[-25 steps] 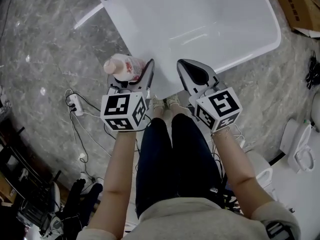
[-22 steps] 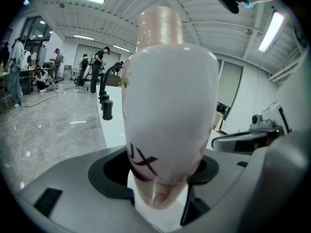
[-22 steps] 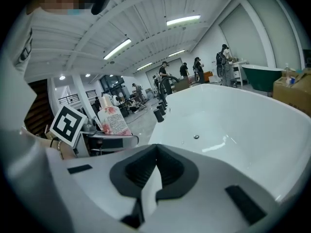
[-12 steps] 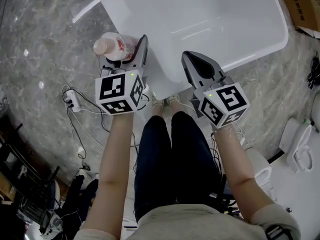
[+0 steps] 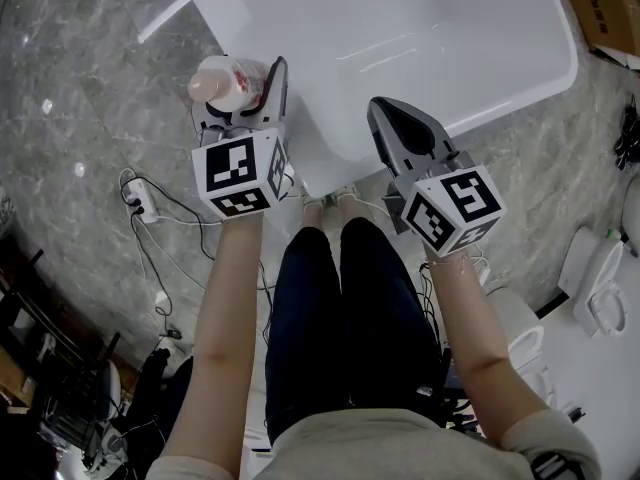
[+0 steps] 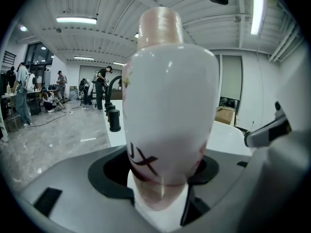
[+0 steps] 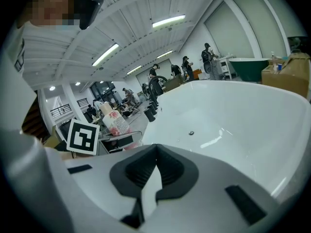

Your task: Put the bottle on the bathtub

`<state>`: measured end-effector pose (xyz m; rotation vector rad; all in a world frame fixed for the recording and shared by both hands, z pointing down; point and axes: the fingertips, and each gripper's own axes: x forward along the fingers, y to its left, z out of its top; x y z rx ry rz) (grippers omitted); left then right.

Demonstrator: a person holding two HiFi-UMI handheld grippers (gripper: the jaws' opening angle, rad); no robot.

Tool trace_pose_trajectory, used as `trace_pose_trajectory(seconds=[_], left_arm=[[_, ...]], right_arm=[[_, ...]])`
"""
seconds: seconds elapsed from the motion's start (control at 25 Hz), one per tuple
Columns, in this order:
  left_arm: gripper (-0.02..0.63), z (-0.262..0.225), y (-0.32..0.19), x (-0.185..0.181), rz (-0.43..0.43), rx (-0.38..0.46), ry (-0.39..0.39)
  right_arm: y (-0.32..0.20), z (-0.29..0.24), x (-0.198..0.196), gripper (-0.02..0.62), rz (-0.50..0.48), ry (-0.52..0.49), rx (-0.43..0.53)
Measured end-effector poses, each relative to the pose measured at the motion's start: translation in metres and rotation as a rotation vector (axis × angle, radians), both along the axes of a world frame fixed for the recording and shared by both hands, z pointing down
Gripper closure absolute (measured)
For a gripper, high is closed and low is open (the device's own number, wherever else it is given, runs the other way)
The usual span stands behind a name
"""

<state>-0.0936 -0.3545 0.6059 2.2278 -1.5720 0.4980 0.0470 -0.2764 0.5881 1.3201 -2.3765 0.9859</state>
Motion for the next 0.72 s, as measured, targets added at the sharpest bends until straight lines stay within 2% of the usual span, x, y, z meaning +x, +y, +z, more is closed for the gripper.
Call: trace_pose_trajectory(seconds=[0.28,0.4,0.6,0.72], left_arm=[[0.310,-0.016,0.009,0.012,0.027,0.056,-0.037],[0.310,-0.017,0.010,0.015,0.026,0.072,-0.026],[0.302,-0.002,0.003,0.010,0.043,0.039,0.053],[0.276,-0.002,0.007,0.009,0.077,0.009,0.054]], right_arm=[[0.015,-0.009,0.010,0.597,0.034,-0.020,-0.019],[0.019,-0.009,0.016,0.597,0.041,-0.013,-0.018],[0.016,0.005,0.014,0.597,0.042,0.002,-0.027],[0.018,0.000,0.016,0.597,0.053,-0.004,-0.025]])
